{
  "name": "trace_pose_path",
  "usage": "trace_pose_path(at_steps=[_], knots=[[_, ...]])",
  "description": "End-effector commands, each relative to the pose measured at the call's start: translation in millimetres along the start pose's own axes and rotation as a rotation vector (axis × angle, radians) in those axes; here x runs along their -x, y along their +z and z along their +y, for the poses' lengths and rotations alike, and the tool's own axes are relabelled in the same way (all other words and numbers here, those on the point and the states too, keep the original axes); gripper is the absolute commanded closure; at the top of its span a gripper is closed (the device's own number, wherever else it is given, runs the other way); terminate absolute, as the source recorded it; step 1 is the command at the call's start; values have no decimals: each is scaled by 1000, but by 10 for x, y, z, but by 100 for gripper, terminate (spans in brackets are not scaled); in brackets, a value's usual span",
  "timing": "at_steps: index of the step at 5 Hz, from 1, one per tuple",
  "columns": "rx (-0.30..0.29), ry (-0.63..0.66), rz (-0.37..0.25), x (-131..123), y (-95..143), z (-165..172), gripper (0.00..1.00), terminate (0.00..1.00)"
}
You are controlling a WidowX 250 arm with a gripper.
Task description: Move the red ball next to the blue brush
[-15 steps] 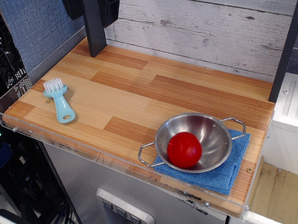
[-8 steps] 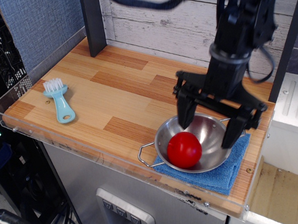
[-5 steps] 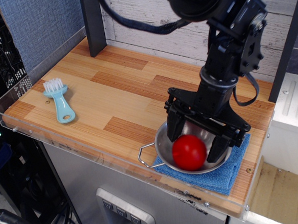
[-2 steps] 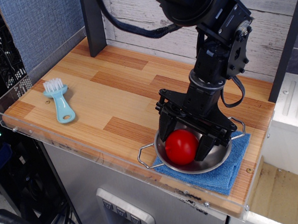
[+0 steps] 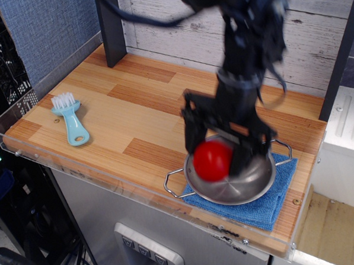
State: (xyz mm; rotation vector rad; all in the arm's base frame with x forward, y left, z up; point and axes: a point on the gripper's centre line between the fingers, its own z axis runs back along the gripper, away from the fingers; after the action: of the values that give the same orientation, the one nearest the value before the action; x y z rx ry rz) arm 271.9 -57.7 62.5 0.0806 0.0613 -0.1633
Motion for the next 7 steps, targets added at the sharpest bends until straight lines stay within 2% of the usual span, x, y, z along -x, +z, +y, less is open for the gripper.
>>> trace_pose_path(at_steps=[1, 2, 3, 4, 5, 6, 7], knots=[[68, 200, -133, -270, 514, 1057, 100, 0], [62, 300, -77, -421, 287, 1600, 100, 0], [40, 341, -52, -513, 116, 2118, 100, 0], [16, 366, -40, -575, 71, 2285, 100, 0], [3, 385, -61, -616, 44, 2424, 100, 0], [4, 380, -116, -659, -16, 2407, 100, 0], [-24, 358, -196, -702, -87, 2264, 100, 0]])
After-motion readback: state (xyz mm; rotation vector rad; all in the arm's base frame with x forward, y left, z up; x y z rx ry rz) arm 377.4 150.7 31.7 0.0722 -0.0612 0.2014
